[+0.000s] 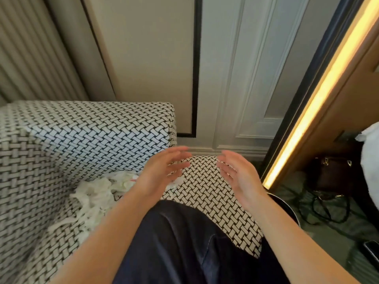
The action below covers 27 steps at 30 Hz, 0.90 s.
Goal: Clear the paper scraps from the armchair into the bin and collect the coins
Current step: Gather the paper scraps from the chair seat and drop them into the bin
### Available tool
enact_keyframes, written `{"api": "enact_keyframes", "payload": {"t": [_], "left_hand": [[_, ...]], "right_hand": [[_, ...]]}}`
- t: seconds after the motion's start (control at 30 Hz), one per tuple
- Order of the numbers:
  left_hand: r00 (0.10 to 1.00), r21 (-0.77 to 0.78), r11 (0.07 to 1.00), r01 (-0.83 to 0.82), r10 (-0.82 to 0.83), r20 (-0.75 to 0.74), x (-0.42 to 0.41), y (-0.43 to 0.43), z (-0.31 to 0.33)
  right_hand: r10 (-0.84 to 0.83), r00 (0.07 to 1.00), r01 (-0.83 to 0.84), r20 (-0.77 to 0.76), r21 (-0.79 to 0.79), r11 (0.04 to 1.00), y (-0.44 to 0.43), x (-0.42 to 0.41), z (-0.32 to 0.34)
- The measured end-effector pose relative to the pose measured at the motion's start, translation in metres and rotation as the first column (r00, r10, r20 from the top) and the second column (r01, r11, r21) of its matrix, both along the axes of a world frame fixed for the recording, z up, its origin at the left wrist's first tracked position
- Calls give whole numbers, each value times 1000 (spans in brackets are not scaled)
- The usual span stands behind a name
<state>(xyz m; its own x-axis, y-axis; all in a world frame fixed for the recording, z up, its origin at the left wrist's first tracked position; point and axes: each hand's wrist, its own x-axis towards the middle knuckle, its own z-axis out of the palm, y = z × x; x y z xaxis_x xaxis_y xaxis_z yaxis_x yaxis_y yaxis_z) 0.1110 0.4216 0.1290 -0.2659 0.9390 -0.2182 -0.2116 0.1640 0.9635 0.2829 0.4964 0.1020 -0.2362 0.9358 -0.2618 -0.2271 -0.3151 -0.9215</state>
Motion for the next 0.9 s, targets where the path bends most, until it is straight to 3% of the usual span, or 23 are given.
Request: {"api": "enact_keyframes", "payload": {"t": [0.17,0.37,0.43,0.63,0.77,0.83,0.9], "left_hand": [[976,12,977,-215,215,-41,-61,-55,-4],[882,-90,880,-467,455,-126,-119,-109,-34],[849,-118,841,-527,516,-113,-131,-125,-44],[783,-214,760,-614,620,-43,-145,-155,-69],[763,-263,734,-626,646,-15,-145,-157,-81],[756,-272,726,-631,655,-7,-147,-157,-87],[754,-274,723,-634,657,-9,-149,-157,-92]], "right_hand": [[217,974,-223,66,104,969,-38,-81,9],[267,942,-312,203,238,920,-70,-158,-9],[261,913,-357,315,300,885,-76,-179,-20],[145,661,-599,736,401,693,-67,-224,-58],[168,368,-724,915,168,669,-52,-234,-81],[208,349,-729,914,125,674,-45,-234,-85],[261,408,-730,875,140,669,-42,-233,-82]]}}
